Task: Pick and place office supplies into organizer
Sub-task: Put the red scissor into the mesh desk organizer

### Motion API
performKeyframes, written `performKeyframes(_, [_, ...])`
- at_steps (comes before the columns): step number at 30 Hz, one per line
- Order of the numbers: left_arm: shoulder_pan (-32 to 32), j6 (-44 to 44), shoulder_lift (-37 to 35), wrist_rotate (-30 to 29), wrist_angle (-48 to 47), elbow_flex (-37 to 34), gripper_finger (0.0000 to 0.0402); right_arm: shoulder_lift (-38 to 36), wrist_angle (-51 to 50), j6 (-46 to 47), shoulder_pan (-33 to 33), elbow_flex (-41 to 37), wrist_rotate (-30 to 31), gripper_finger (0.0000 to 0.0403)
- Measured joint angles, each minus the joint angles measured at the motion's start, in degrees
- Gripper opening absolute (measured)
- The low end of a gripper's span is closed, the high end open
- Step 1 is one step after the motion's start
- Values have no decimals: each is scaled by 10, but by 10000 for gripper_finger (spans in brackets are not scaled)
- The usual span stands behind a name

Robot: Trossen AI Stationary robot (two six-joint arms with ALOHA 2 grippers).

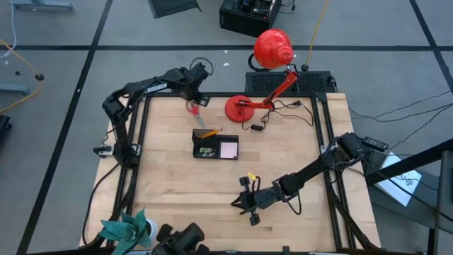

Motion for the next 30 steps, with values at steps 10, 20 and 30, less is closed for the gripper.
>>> performKeyframes(10, [-1,-54,54,16,0,0,152,0,26,9,0,-3,0,9])
performKeyframes(20, [-4,-100,76,15,-16,0,152,0,19,13,1,-3,0,9])
performKeyframes(30, [2,-76,83,-28,-55,0,152,0,-10,39,1,-3,-1,9])
